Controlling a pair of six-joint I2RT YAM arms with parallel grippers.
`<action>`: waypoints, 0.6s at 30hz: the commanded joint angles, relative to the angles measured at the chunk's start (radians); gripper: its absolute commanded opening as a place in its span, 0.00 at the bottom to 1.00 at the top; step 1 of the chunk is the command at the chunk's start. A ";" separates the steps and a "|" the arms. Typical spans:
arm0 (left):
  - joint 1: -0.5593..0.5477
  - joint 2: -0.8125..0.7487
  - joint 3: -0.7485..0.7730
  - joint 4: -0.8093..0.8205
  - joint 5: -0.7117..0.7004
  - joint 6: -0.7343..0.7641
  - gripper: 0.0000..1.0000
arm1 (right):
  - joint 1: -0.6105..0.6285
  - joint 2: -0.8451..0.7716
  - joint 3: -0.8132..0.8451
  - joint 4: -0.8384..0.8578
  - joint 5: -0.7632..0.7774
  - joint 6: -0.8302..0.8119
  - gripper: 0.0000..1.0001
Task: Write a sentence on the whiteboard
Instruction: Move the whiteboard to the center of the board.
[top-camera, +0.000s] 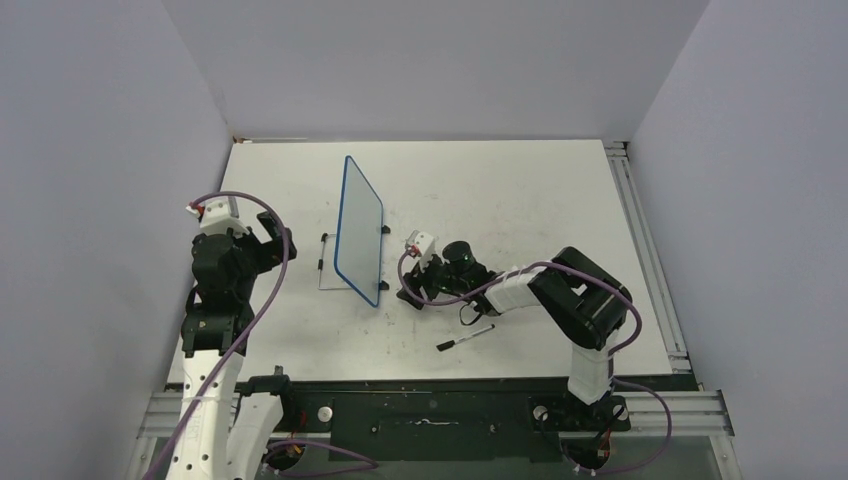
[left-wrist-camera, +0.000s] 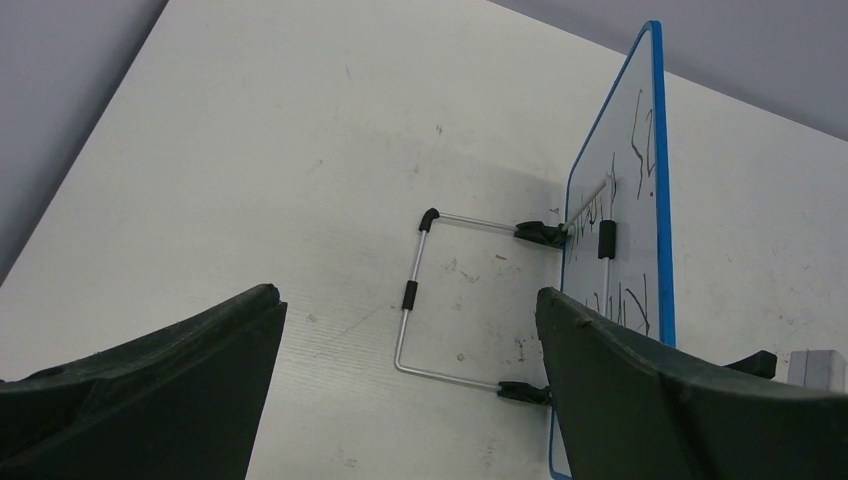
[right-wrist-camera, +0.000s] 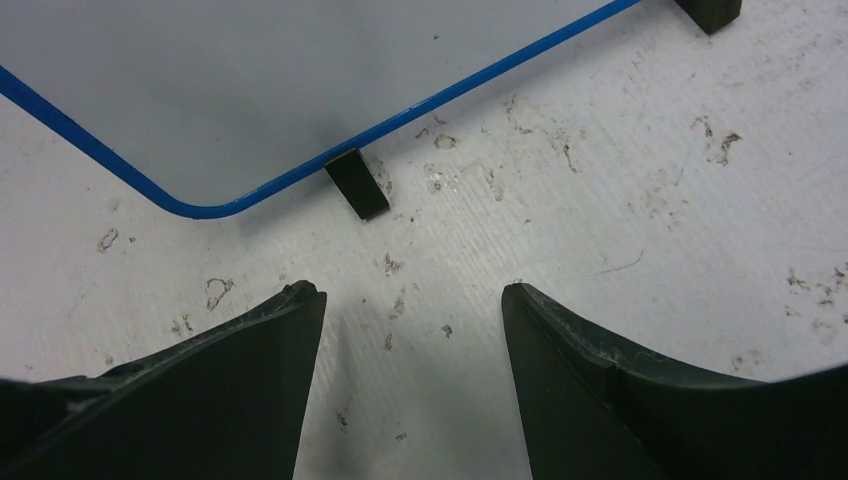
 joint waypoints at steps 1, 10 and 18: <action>0.011 0.009 0.007 0.025 0.022 0.015 0.96 | 0.011 0.034 0.007 0.190 -0.083 -0.058 0.65; 0.017 0.014 0.007 0.023 0.023 0.015 0.96 | 0.025 0.107 -0.007 0.331 -0.129 -0.103 0.61; 0.024 0.017 0.007 0.022 0.027 0.015 0.96 | 0.042 0.151 0.023 0.318 -0.145 -0.148 0.61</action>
